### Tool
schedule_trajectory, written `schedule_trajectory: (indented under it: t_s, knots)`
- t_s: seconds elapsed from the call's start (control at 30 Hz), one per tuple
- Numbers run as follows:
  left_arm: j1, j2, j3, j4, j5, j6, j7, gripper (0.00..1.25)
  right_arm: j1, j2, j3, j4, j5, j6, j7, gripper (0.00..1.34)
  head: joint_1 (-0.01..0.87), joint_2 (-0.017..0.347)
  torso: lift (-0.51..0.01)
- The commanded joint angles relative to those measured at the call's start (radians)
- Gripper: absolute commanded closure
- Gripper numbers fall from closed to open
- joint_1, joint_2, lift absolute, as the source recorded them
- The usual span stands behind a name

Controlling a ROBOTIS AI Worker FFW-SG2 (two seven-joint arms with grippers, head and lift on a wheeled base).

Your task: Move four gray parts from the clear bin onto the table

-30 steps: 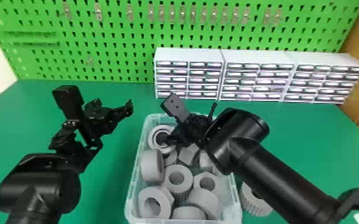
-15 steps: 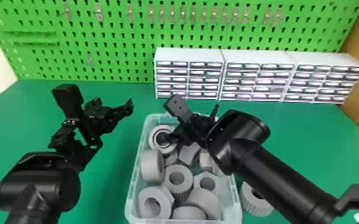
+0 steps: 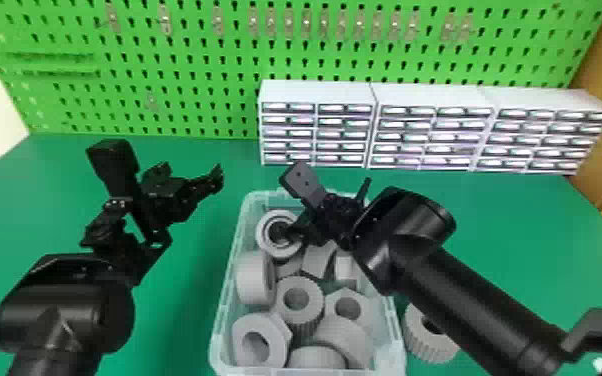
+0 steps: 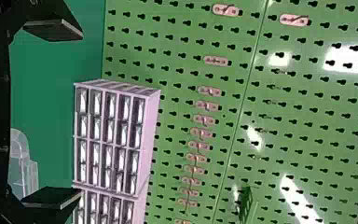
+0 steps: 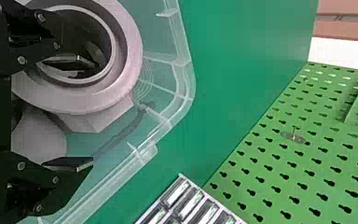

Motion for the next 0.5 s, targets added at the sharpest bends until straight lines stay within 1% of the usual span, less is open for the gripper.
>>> schedule_trajectory:
  t_s: [0.0, 0.1, 0.13, 0.2, 0.23, 0.37, 0.47]
  knots:
    - [-0.001, 0.0, 0.001, 0.001, 0.0, 0.0, -0.001, 0.11, 0.001, 0.0, 0.006, 0.001, 0.003, 0.0, 0.0, 0.62, 0.678, 0.034, -0.05]
    - [-0.001, 0.0, 0.003, 0.001, 0.0, 0.0, -0.001, 0.11, 0.001, 0.0, 0.016, -0.004, 0.0, 0.014, -0.017, 0.9, 0.678, 0.034, -0.05]
    - [-0.001, 0.0, 0.003, 0.001, 0.0, 0.0, -0.004, 0.11, 0.004, 0.0, 0.022, -0.013, 0.0, 0.02, -0.037, 1.05, 0.678, 0.034, -0.05]
    - [-0.001, 0.0, 0.004, 0.001, 0.0, 0.0, -0.006, 0.11, 0.015, -0.002, 0.025, -0.027, -0.003, 0.021, -0.065, 1.23, 0.678, 0.034, -0.05]
    - [0.001, 0.0, 0.006, 0.001, 0.0, 0.0, -0.006, 0.11, 0.02, -0.002, 0.025, -0.033, -0.009, 0.021, -0.077, 1.27, 0.678, 0.034, -0.05]
    - [0.001, 0.0, 0.007, 0.001, 0.0, 0.0, -0.009, 0.11, 0.027, -0.003, 0.023, -0.036, -0.037, 0.012, -0.091, 1.27, 0.678, 0.034, -0.05]
    - [0.001, 0.0, 0.007, 0.001, 0.0, 0.0, -0.009, 0.11, 0.031, -0.003, 0.023, -0.036, -0.038, 0.012, -0.097, 1.27, 0.678, 0.034, -0.05]
